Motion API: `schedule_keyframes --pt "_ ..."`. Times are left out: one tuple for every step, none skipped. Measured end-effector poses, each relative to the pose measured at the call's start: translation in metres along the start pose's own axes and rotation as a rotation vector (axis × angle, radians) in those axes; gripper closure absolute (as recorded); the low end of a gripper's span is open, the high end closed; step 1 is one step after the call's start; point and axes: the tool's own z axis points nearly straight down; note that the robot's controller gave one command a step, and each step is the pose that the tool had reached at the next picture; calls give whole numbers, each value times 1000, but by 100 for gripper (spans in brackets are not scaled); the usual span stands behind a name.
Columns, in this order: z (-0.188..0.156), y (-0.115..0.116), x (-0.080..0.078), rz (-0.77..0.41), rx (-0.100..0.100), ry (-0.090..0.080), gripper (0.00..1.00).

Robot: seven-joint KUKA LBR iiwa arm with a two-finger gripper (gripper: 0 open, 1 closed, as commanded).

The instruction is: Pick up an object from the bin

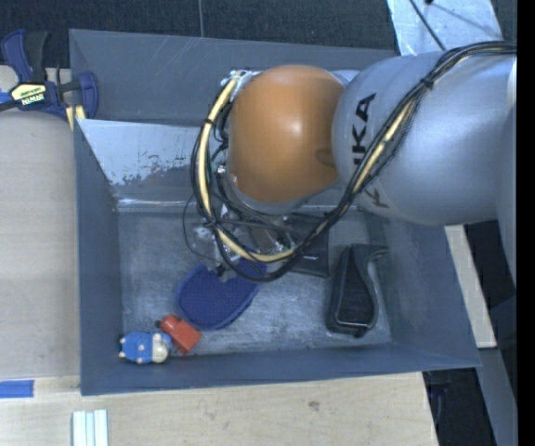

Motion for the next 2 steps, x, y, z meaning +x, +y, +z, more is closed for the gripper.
schedule_keyframes --pt "5 0 2 2 -1 9 0" --pt "130 -18 6 -32 -3 17 0"
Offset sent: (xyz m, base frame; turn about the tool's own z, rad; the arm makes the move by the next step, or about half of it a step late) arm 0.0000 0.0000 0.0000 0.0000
